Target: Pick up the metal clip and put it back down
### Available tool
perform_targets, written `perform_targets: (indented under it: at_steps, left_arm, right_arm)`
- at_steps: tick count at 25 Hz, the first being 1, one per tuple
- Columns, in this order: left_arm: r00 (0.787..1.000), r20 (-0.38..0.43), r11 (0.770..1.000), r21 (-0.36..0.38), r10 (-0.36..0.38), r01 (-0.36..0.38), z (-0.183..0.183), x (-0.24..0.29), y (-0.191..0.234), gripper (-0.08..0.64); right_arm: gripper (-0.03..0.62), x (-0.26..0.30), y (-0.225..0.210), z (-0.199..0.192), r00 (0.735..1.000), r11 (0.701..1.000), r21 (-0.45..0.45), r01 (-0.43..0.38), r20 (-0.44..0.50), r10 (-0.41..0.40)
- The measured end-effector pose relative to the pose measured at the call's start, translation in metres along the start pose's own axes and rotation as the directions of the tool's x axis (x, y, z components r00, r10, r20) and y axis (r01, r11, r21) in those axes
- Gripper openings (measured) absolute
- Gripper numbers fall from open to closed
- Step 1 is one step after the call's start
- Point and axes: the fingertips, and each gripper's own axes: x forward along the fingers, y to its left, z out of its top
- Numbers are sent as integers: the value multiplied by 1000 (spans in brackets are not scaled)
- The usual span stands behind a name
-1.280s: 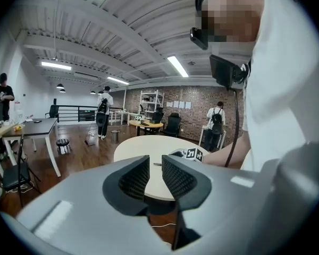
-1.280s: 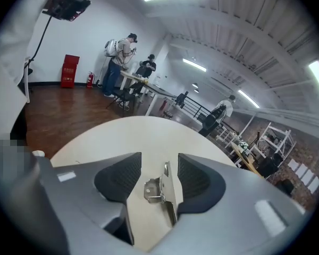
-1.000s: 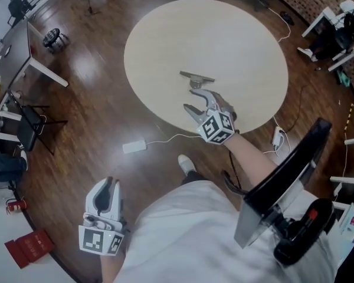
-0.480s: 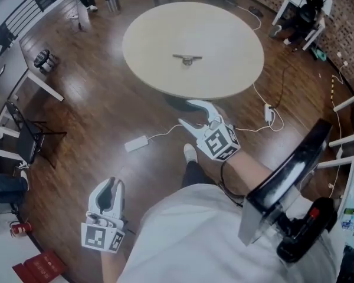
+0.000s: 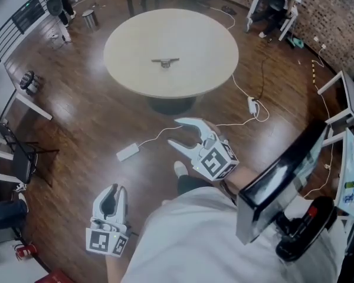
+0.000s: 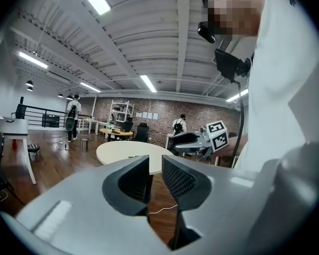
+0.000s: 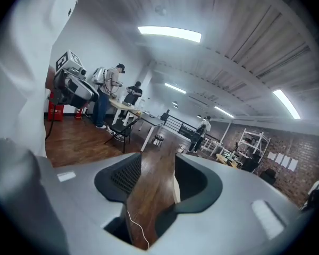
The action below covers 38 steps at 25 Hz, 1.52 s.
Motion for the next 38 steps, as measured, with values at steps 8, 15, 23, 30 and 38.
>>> perform_targets:
  at_steps: [8,15,23,30,38]
  left_arm:
    - [998,11,997,31,-67,66,5,16,-16,66]
    - [995,9,994,28,-103,103,0,19,-27,66]
    - [992,16,991,37,-128,127,-6,16,-38,66]
    - [989,39,990,19,-141,140,5,5,-50,66]
    - [954,215,973,-50,-211,226,61,14,-64,81]
  right_arm:
    - [201,-27,-8,25,998,999,9,47,41,-47]
    - [201,-47,-3,26,997,998,13,64,42,-65]
    - [199,-59,9,23,997,998,6,68,33,-68]
    - [199,-68,22,40,998,999,22,30,55,-32]
    - [198,-58,26,95,956,995,83,-56,291,29]
